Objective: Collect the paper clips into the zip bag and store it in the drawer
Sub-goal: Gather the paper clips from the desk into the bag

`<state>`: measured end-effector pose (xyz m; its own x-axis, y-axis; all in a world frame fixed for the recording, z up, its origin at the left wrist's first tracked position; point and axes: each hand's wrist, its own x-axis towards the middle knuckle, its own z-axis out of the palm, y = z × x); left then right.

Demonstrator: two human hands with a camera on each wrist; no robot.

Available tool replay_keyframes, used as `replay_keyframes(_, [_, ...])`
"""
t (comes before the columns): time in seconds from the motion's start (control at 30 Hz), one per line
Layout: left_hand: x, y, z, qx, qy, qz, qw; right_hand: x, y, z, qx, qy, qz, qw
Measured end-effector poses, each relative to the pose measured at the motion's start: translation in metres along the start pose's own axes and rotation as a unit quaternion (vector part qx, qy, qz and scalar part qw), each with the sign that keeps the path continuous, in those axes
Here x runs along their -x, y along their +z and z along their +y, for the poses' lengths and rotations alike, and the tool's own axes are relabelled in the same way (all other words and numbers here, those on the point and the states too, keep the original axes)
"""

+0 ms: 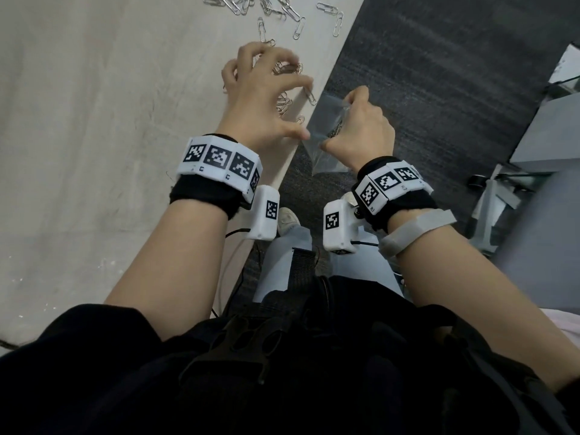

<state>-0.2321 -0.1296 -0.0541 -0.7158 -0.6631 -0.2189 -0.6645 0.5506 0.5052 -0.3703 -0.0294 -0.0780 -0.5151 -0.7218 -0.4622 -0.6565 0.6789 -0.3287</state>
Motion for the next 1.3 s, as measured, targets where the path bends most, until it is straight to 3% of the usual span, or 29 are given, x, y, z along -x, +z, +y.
replay_keyframes(0.37, [-0.002,0.019,-0.008,0.147,-0.023,0.119,0.982,0.0,0.0,0.001,-0.002,-0.002,0.007,1.0])
replay_keyframes(0.7, [-0.004,0.014,0.003,0.067,-0.002,0.094,0.993,-0.001,-0.001,0.0,-0.002,-0.003,0.002,1.0])
replay_keyframes(1.3, [-0.011,0.02,0.017,0.088,0.032,0.047,0.994,0.004,0.001,-0.001,0.0,-0.007,-0.008,1.0])
